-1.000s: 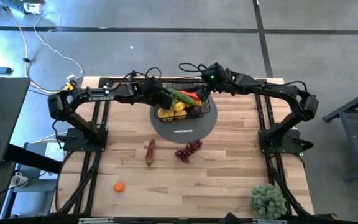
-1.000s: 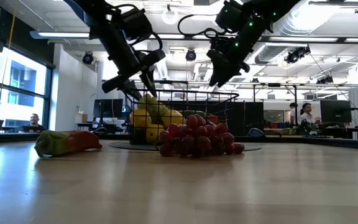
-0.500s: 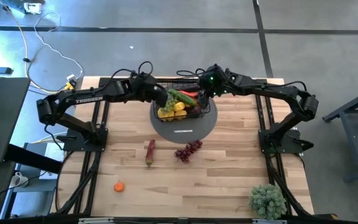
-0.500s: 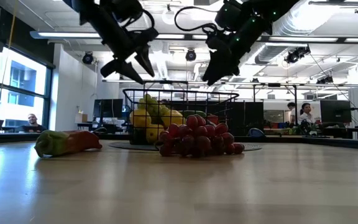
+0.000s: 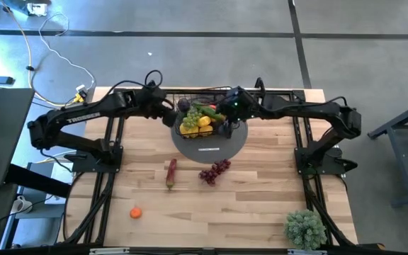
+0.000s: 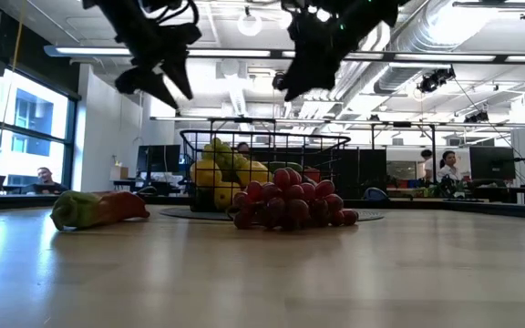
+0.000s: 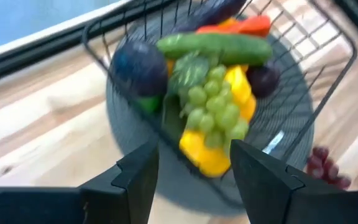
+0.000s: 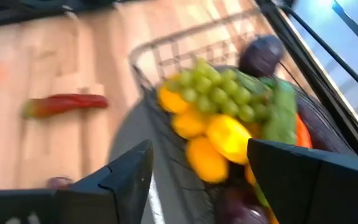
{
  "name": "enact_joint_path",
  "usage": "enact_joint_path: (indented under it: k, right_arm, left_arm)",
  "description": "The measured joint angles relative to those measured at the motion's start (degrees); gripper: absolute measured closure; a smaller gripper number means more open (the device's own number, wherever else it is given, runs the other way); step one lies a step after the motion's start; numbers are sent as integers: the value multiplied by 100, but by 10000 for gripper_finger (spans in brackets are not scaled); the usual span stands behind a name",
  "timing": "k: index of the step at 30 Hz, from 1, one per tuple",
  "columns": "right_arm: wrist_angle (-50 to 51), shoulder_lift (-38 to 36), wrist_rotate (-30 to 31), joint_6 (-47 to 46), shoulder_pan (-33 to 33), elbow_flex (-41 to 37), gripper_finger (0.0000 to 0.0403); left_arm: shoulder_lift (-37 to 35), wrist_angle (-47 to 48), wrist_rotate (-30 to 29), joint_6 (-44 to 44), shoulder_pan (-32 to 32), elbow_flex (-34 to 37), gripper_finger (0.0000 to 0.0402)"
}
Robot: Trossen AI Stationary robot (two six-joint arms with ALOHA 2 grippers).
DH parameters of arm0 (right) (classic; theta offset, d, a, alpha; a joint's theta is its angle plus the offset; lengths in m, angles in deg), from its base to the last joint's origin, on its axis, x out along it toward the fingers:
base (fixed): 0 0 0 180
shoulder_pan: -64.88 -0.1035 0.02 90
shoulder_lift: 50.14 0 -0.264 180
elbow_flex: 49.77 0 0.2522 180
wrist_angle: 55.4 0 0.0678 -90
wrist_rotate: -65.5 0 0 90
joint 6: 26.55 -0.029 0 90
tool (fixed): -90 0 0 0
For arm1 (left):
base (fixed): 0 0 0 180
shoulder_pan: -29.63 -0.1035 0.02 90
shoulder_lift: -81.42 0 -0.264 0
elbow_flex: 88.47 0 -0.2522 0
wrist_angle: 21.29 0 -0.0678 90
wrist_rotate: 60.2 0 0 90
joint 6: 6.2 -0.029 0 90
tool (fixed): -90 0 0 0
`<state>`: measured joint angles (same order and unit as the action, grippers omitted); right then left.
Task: Build produce basket
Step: Put the red grapes into the wire basket
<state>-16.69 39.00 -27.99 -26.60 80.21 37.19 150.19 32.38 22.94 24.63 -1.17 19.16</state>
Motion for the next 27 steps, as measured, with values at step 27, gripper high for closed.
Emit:
enact_joint_path:
  k: [27]
  right_arm:
    - [978, 653, -353, 1271, -2035, 191, 148]
  left_arm:
    - [-538, 1944, -239, -44, 1480, 0, 213]
